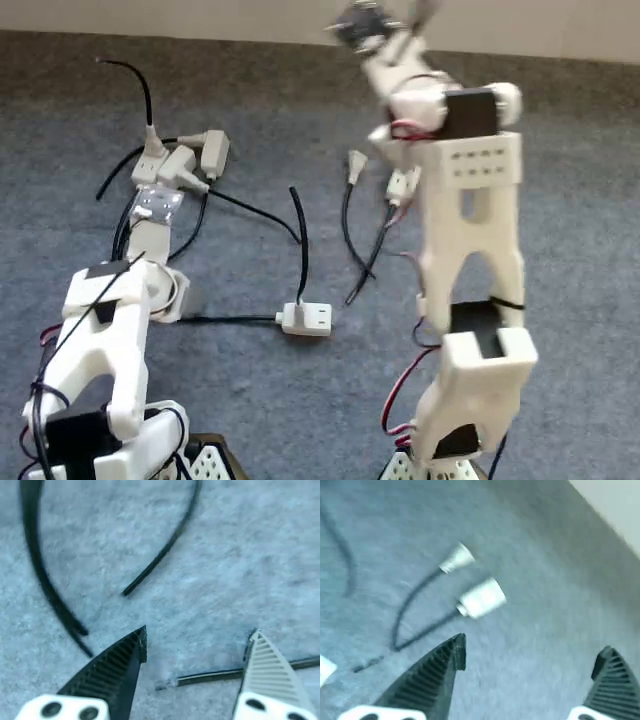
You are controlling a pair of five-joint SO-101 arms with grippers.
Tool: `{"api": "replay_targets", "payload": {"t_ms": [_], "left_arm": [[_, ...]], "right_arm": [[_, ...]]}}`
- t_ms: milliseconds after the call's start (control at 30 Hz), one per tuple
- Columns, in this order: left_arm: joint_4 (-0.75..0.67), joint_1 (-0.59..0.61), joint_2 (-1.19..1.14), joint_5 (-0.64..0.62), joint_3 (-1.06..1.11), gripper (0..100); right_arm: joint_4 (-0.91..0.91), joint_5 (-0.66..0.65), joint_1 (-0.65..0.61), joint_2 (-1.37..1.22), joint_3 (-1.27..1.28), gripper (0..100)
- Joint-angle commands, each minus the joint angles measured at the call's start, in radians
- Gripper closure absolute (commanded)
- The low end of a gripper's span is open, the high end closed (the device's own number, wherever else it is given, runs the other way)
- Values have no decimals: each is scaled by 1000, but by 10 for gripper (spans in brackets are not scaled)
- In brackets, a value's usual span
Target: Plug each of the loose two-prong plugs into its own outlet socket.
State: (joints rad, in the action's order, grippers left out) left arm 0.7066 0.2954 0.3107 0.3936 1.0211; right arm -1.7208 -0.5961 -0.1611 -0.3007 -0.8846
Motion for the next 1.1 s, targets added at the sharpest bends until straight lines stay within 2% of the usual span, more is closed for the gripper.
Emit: {"api": "replay_targets", "payload": {"t_ms": [0,100,300,467,600,667,833,967,1067], "left_arm": [[147,-81,5,21,-151,677],[293,-142,5,100,-278,677],[559,-271,2,153,-478,677],[583,-280,-2,152,-515,677],[598,-320,-2,157,-498,677],[634,-377,4,196,-475,677],[677,-503,5,276,-409,677],[675,-506,5,301,-363,678],[675,-506,5,302,-341,678]], "right_arm": [[-39,64,177,50,71,625],[-39,75,249,54,189,626],[-42,71,325,104,294,626],[-44,15,275,306,461,626],[-39,-32,213,461,782,626],[-24,-54,203,532,952,626],[206,-55,220,776,1406,626],[325,-55,222,987,1732,626],[355,-54,220,1135,1877,626]]}}
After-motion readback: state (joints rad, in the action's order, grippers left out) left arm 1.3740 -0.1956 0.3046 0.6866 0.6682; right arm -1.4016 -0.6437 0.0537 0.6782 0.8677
